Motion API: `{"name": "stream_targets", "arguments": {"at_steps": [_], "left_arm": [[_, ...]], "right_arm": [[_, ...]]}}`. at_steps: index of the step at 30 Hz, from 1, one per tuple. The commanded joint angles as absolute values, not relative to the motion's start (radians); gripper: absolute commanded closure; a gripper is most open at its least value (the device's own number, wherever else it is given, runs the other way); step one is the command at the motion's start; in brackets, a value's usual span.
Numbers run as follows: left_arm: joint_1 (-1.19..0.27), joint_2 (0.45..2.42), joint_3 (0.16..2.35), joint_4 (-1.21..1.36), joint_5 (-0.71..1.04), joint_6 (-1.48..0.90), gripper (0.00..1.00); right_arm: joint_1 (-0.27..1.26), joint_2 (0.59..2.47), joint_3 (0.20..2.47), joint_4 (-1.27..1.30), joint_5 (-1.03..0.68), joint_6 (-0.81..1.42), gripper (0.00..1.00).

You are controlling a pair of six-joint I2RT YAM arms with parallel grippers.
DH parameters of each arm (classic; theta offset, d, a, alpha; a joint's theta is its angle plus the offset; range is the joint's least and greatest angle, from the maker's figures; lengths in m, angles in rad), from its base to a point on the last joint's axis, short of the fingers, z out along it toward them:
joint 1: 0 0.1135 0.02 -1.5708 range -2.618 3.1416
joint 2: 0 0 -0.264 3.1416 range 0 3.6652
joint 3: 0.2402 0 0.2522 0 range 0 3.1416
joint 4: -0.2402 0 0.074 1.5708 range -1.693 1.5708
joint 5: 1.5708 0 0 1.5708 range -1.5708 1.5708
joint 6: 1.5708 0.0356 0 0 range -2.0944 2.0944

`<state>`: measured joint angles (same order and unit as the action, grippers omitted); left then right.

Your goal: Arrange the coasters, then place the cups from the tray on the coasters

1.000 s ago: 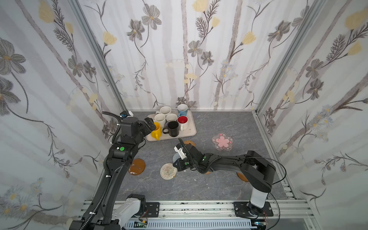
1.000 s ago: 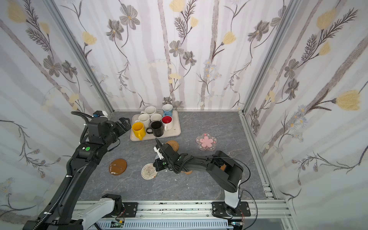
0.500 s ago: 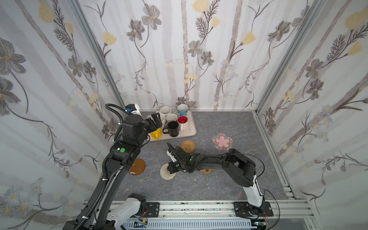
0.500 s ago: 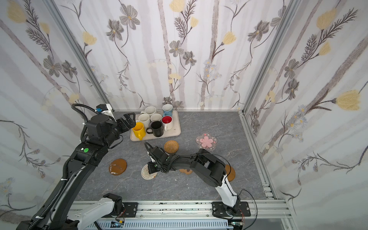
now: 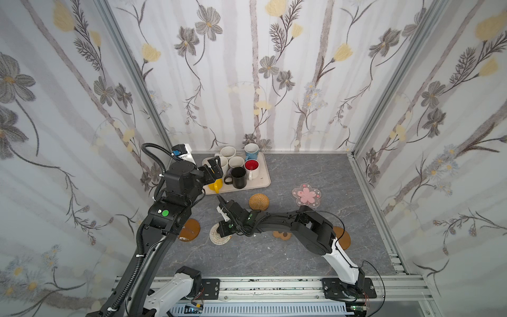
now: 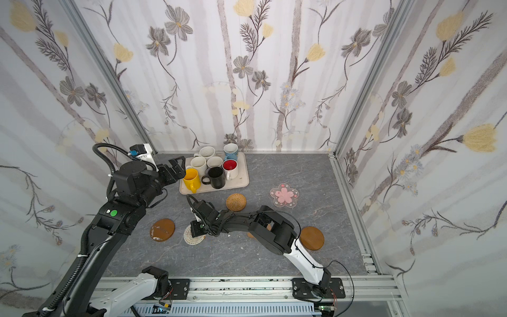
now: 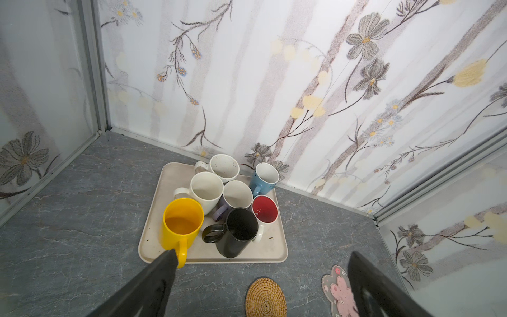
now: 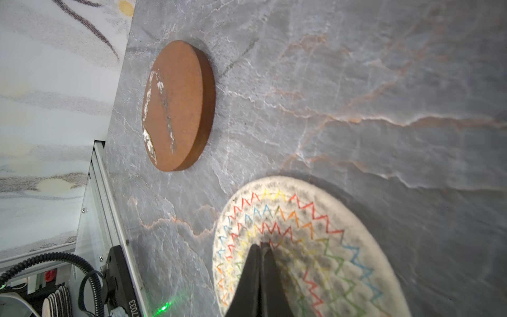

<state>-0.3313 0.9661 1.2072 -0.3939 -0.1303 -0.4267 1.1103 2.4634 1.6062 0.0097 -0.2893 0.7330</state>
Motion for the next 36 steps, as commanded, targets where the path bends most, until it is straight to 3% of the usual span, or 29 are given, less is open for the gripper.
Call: {"name": "stream_targets", "arguments": {"at_steps": [1, 16, 24, 25, 28, 31, 36], "left_arm": [[-0.331, 0.958, 1.200, -0.367, -0.140, -0.407, 0.00], [-0.332, 0.933, 1.201, -0.377, -0.112, -0.361, 0.00], [-0.332, 0.934, 1.203, -0.394, -0.088, -0.356, 0.00], [-0.332, 0.936, 1.206, -0.396, -0.081, -0.355, 0.00], [-0.332, 0.944, 1.207, -0.397, -0.073, -0.338, 0.00], [-0.331, 0.965, 1.212, -0.415, -0.100, -0.318, 0.00], [-0.331, 0.992, 1.250, -0.434, -0.110, -0.308, 0.04]], "right_arm": [[1.111, 2.502, 1.660, -0.027, -0.297, 0.758, 1.00], [1.114, 2.624, 1.852, -0.010, -0.350, 0.802, 1.00], [1.106, 2.590, 1.828, -0.010, -0.320, 0.779, 1.00], [1.104, 2.577, 1.818, -0.008, -0.312, 0.769, 0.99], [1.103, 2.537, 1.794, -0.008, -0.287, 0.733, 0.81], [1.093, 2.487, 1.761, 0.003, -0.276, 0.711, 0.69], [1.068, 2.361, 1.621, 0.077, -0.263, 0.696, 0.57]]}}
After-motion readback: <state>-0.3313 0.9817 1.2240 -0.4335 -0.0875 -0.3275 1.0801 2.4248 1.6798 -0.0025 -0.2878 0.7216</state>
